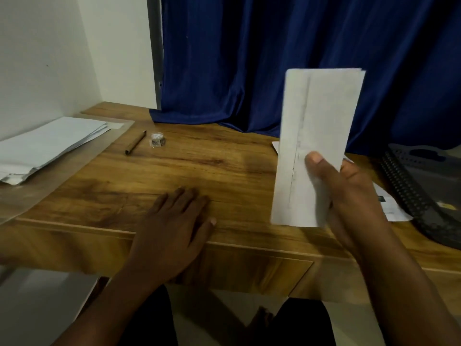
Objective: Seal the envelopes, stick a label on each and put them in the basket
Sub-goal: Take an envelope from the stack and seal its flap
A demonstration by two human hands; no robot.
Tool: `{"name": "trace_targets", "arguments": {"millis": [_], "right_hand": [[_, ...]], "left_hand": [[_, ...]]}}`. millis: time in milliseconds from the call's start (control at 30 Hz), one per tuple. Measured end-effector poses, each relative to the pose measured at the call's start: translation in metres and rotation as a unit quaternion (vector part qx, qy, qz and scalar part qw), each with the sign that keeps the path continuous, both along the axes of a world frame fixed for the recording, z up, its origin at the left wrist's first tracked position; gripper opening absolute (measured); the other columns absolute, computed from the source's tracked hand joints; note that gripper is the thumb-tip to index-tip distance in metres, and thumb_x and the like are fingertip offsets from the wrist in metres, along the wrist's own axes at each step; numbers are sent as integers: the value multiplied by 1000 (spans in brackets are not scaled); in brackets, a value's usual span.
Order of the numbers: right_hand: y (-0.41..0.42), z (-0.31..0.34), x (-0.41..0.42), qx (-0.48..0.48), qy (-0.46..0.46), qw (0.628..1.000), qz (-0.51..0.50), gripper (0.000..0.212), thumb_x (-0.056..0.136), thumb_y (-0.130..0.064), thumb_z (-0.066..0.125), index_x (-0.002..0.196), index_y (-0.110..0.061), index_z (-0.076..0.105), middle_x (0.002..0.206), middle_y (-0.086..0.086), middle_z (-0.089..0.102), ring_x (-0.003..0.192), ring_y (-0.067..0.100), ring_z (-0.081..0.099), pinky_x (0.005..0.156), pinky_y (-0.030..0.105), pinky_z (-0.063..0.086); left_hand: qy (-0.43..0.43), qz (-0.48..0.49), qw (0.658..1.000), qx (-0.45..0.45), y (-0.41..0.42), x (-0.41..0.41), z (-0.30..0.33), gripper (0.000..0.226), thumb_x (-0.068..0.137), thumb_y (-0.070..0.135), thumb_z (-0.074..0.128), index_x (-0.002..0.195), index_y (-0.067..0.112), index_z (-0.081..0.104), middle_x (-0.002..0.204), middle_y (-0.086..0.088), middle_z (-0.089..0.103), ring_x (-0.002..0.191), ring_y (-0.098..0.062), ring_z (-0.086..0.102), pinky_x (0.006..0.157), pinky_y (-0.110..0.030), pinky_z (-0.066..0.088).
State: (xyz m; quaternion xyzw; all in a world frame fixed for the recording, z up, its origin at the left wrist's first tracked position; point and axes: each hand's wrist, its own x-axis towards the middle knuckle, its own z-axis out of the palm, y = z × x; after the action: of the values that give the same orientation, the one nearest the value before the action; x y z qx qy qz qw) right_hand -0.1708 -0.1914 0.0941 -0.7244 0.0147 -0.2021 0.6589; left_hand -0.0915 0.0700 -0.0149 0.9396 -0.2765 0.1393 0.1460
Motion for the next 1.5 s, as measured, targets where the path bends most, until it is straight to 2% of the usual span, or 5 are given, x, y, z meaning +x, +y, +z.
{"name": "trace_targets", "arguments": {"millis": [467, 700, 933, 1133, 1500], "right_hand": [[36, -77, 75, -127, 119, 983, -54, 29, 93, -38, 67, 119, -24, 64, 102, -11, 69, 87, 5, 67, 62, 17, 50], [33, -88, 78, -205, 125, 967, -82, 41, 92, -43, 66, 125, -18, 61, 93, -11, 60, 77, 3, 57, 58, 20, 40], [35, -88, 81, -199, 130, 968, -77, 40, 92, -42, 66, 119, -13, 62, 101, 2, 61, 71, 6, 53, 74, 35, 44], [35, -89, 82, -187, 126, 971, -75, 38, 92, -40, 67, 117, -13, 62, 98, 0, 60, 71, 4, 51, 69, 30, 41], [39, -85, 77, -178, 113, 976, -51, 26, 93, -34, 67, 113, -19, 61, 97, -1, 62, 75, 5, 56, 69, 29, 44]], "left_hand": [[21, -17, 1000, -7, 4, 3, 0, 64, 99, 70, 23, 154, 39, 35, 164, 9, 29, 154, -14, 18, 125, -38, 10], [184, -42, 948, -258, 43, 26, 49, 50, 92, 50, 67, 138, 44, 52, 131, 27, 60, 117, 12, 55, 95, -24, 50], [22, 159, 978, -131, 138, 107, 102, 48, 89, 47, 71, 132, 28, 63, 132, 7, 66, 116, -14, 62, 95, -34, 50], [100, 345, 932, 51, 196, 170, 96, 78, 77, 71, 70, 138, 25, 54, 142, -1, 57, 130, -25, 53, 104, -45, 46], [122, 371, 919, 57, 223, 193, 90, 43, 85, 49, 74, 103, 10, 74, 109, -9, 71, 98, -27, 63, 84, -35, 54]]}}
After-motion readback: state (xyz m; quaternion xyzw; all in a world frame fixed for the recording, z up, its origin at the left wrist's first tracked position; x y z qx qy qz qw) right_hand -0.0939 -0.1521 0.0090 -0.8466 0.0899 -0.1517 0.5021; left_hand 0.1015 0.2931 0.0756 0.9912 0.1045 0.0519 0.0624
